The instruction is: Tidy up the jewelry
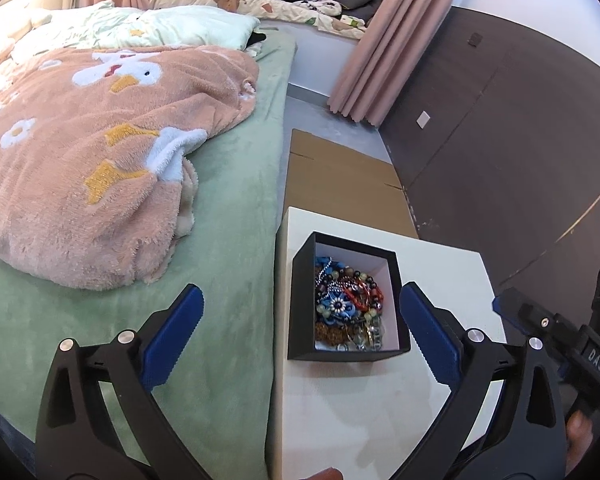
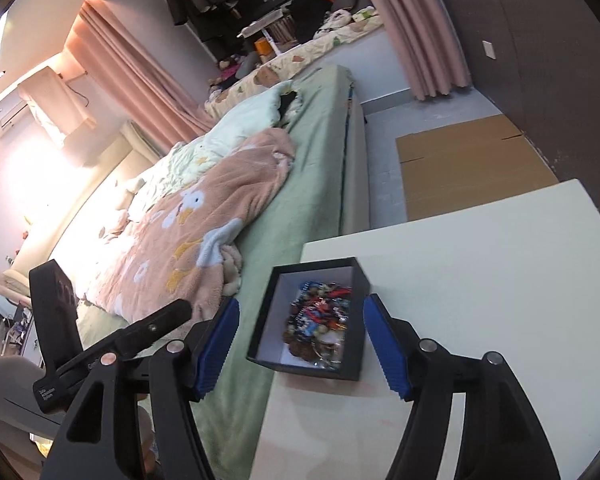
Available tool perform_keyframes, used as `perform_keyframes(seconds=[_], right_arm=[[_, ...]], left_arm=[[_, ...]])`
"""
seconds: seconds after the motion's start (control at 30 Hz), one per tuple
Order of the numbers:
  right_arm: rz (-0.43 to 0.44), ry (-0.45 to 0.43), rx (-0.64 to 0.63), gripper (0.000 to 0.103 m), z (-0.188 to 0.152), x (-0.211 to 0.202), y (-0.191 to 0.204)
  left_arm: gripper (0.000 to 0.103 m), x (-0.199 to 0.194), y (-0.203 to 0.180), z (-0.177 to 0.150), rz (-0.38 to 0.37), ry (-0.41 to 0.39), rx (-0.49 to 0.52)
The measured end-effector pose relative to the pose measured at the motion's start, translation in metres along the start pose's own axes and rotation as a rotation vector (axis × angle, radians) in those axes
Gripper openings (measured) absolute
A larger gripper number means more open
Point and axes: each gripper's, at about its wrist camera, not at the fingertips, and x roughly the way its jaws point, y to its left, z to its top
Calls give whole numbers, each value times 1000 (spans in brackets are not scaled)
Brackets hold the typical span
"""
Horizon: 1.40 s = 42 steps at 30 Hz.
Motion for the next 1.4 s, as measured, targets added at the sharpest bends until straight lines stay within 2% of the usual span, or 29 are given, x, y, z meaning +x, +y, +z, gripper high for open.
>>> perform_keyframes(seconds=[0.13, 0.37, 0.5, 0.67, 0.97, 1.4], right_arm=[[-29, -11, -7, 70, -2, -18, -9], [-84, -32, -38, 89, -8, -47, -23], [-110, -28, -74, 95, -14, -65, -27], [-94, -9, -94, 95, -21, -86, -33], [-127, -16, -103, 95, -31, -114, -55], [-118, -19, -105, 95, -33, -127, -68]], left_arm=[[98, -7, -6, -4, 4, -8, 29], [98, -15, -30, -15, -19, 0, 110], [98, -25, -43, -21, -46, -6, 150], [98, -34, -59, -30, -44, -32, 197], [98, -44, -81, -41, -72, -38, 239], [98, -48, -101, -46, -78, -43, 258]])
